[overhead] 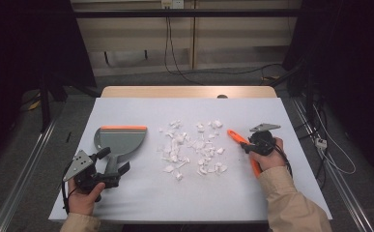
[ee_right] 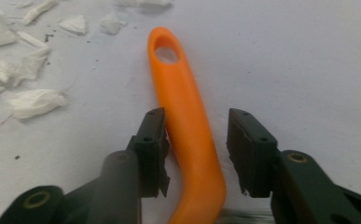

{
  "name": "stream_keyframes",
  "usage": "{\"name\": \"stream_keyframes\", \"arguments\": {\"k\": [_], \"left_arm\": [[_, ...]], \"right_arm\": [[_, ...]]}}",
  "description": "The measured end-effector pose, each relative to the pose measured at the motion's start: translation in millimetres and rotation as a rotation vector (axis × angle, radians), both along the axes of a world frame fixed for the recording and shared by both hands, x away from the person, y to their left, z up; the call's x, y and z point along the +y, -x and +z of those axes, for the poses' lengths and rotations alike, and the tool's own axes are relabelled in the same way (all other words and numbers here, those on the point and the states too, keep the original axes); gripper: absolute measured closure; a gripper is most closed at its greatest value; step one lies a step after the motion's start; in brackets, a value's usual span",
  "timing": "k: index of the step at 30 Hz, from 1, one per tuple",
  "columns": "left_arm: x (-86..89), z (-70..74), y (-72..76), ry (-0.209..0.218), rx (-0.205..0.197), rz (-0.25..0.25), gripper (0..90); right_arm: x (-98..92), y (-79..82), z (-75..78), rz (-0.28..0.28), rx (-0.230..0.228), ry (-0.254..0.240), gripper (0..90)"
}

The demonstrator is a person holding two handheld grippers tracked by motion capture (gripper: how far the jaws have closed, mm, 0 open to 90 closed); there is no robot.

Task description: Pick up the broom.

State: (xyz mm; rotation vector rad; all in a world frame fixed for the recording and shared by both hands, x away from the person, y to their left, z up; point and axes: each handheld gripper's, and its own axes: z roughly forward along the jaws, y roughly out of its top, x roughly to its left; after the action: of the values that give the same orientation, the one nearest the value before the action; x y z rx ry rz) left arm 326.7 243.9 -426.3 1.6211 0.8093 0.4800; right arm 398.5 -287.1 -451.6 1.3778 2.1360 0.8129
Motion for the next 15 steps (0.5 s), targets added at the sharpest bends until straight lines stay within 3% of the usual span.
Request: {"name": "stream_keyframes", "arguments": {"k": [5, 8, 10, 15], "left_arm": [[0.6, 0.0, -0.1, 0.003, 0.005, 0.006, 5.2], [0.4, -0.2, -0.5, -0.004, 0.004, 0.003, 5.2], [-0.1, -0.4, -0.8, -0.002, 0.006, 0.001, 5.3], [0.1, -0.3, -0.6, -0.011, 0.002, 0.003, 5.3]], "right_arm": [[-4.5, -4.2, 0.2, -0.018, 0.025, -0.026, 58.7], [-7.1, -7.4, 0.8, -0.019, 0.041, 0.008, 59.7], [-10.5, -11.4, 1.7, -0.034, 0.081, -0.026, 60.4], [-12.4, -13.5, 3.7, -0.062, 0.117, -0.044, 61.0]]}}
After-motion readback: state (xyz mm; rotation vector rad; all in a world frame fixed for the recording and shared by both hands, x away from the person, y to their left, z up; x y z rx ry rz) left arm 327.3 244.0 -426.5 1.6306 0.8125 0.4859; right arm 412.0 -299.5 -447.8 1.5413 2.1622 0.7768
